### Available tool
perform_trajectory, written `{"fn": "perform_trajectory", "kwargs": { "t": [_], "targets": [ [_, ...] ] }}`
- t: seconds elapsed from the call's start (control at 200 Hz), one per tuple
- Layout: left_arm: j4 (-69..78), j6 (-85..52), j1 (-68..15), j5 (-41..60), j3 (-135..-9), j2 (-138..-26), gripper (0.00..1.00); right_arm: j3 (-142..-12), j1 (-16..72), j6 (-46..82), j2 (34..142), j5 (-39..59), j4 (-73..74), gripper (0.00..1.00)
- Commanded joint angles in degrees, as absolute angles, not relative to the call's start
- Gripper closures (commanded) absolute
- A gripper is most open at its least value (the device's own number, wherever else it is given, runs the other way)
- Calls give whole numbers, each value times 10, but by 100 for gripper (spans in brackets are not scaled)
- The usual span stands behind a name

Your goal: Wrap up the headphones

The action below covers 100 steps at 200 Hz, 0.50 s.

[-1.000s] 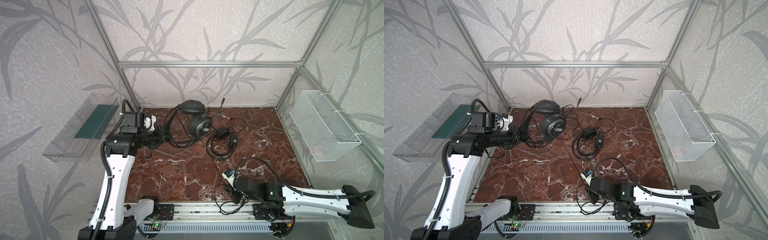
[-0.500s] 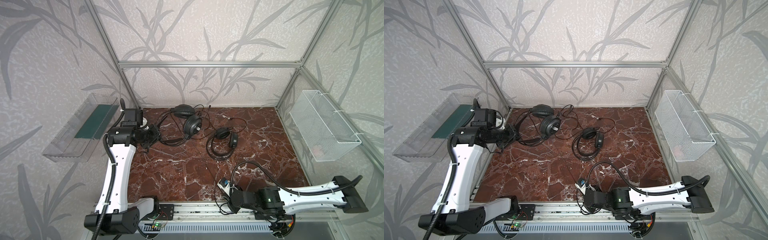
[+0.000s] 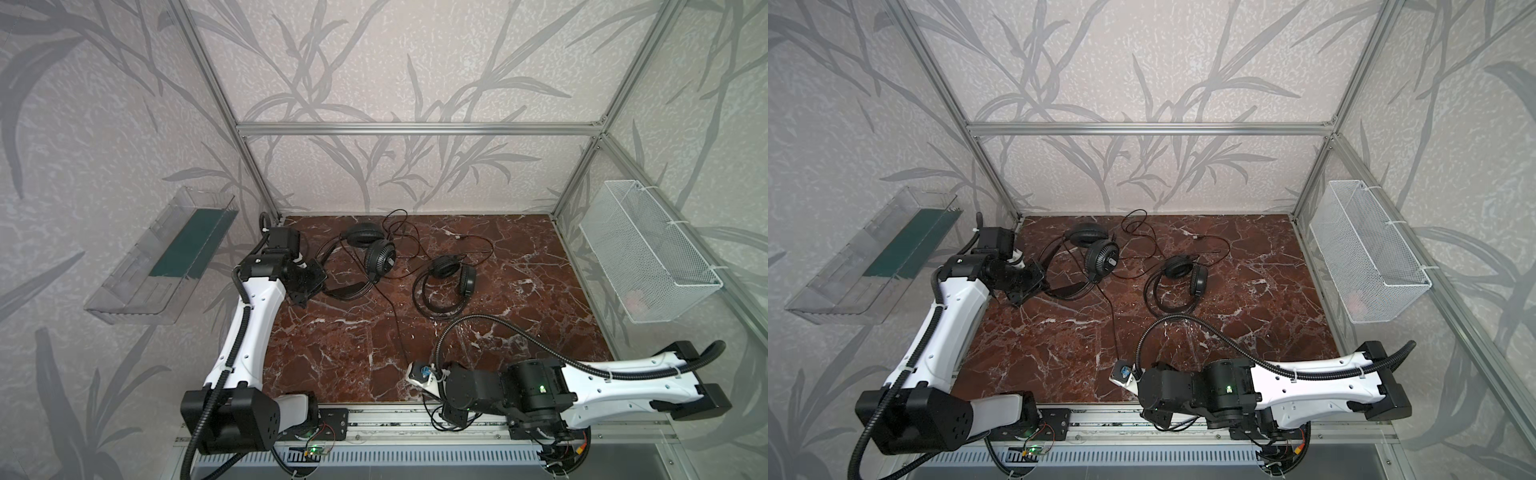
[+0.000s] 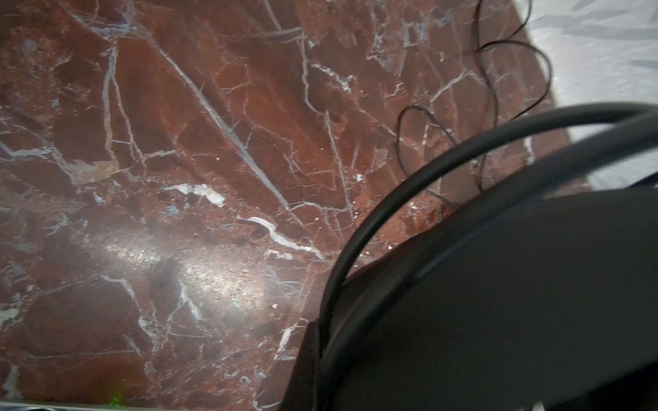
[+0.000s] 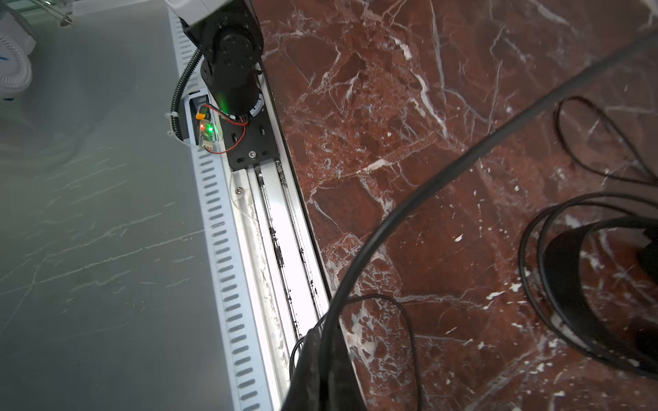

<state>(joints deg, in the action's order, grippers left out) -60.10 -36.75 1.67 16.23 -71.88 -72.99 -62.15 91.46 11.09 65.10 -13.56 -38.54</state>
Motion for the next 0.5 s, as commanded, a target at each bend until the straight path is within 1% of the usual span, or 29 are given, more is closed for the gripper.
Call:
{"fn": "perform_trajectory", "kwargs": {
  "t": [0.0,0.215,0.315,0.425,0.495],
  "targets": [
    [-596,-323,-9,108,-707,-731,100,-701,920,14,679,-154,-482,100],
    [-607,-299,-65,19,-684,-742,100,-833,920,-83,726,-203,-570,100],
    [-612,-295,-79,17,-685,-761,100,-901,922,-120,758,-222,-620,100],
    [-625,-287,-94,10,-692,-784,100,-944,923,-160,774,-265,-645,100],
    [-625,-287,-100,5,-688,-792,100,-972,923,-177,784,-272,-665,100]
  ]
}}
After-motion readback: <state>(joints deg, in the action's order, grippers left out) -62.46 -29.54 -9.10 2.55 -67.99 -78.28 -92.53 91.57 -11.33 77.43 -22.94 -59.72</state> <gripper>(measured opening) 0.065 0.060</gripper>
